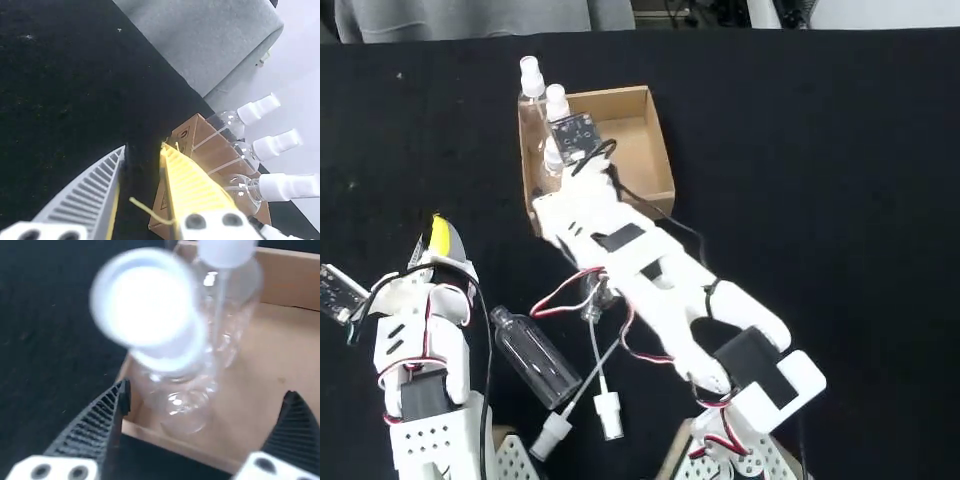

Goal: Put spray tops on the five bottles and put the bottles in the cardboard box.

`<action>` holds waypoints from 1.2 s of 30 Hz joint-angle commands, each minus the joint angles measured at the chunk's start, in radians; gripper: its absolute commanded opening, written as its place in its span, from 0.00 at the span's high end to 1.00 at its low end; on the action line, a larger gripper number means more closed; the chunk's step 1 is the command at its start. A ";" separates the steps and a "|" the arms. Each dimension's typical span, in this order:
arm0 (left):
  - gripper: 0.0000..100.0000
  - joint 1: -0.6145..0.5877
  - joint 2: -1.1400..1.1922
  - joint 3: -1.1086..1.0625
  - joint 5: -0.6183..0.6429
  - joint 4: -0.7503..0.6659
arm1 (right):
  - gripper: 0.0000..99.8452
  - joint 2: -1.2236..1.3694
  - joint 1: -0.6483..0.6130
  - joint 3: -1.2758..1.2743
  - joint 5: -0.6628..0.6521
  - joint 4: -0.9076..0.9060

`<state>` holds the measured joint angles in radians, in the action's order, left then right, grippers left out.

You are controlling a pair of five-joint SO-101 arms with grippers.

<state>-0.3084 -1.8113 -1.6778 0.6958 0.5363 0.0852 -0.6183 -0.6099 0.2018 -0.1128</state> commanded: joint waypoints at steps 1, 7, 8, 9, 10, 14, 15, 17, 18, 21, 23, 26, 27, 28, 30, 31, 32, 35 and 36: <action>0.90 0.001 -0.006 -0.022 -0.003 -0.002 | 0.60 -0.027 -0.034 0.056 -0.009 -0.012; 0.90 -0.004 -0.006 -0.022 -0.003 -0.002 | 0.60 -0.096 -0.032 0.045 -0.011 -0.098; 0.90 -0.004 -0.006 -0.022 -0.003 -0.002 | 0.60 -0.110 -0.032 0.045 -0.011 -0.126; 0.90 -0.004 -0.006 -0.022 -0.003 -0.002 | 0.60 -0.124 -0.031 0.045 -0.011 -0.153; 0.90 -0.004 -0.006 -0.022 -0.003 -0.002 | 0.60 -0.139 -0.031 0.045 -0.011 -0.178; 0.90 -0.005 -0.006 -0.022 -0.003 -0.002 | 0.60 -0.193 -0.029 0.047 -0.012 -0.282; 0.90 -0.005 -0.006 -0.022 -0.003 -0.002 | 0.60 -0.206 -0.029 0.047 -0.014 -0.304; 0.90 -0.005 -0.006 -0.022 -0.003 -0.002 | 0.60 -0.234 -0.029 0.047 -0.012 -0.342; 0.90 -0.005 -0.008 -0.022 -0.003 -0.002 | 0.60 -0.246 -0.028 0.047 -0.011 -0.362; 0.90 -0.005 -0.008 -0.022 -0.003 -0.002 | 0.60 -0.283 -0.028 0.047 -0.011 -0.416; 0.90 -0.005 -0.008 -0.022 -0.003 -0.002 | 0.60 -0.305 -0.028 0.047 -0.011 -0.450; 0.90 -0.005 -0.008 -0.022 -0.003 -0.002 | 0.60 -0.338 -0.015 0.050 -0.011 -0.508; 0.90 -0.005 -0.008 -0.022 -0.003 -0.002 | 0.60 -0.352 -0.006 0.051 -0.011 -0.529; 0.90 -0.005 -0.008 -0.022 -0.003 -0.002 | 0.60 -0.366 0.000 0.051 -0.012 -0.549; 0.90 -0.005 -0.008 -0.022 -0.003 -0.002 | 0.60 -0.397 0.006 0.051 -0.014 -0.588; 0.90 -0.005 -0.008 -0.022 -0.003 -0.002 | 0.60 -0.412 0.011 0.051 -0.014 -0.609; 0.90 -0.005 -0.008 -0.022 -0.003 -0.002 | 0.60 -0.427 0.012 0.053 -0.011 -0.629; 0.90 -0.005 -0.008 -0.022 -0.003 -0.002 | 0.60 -0.476 0.014 0.053 -0.009 -0.683; 0.90 -0.005 -0.008 -0.022 -0.003 -0.002 | 0.60 -0.492 0.014 0.053 -0.009 -0.700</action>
<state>-0.3084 -1.8113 -1.6778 0.6958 0.5363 -0.3138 -0.6368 -0.6099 0.1987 -0.7649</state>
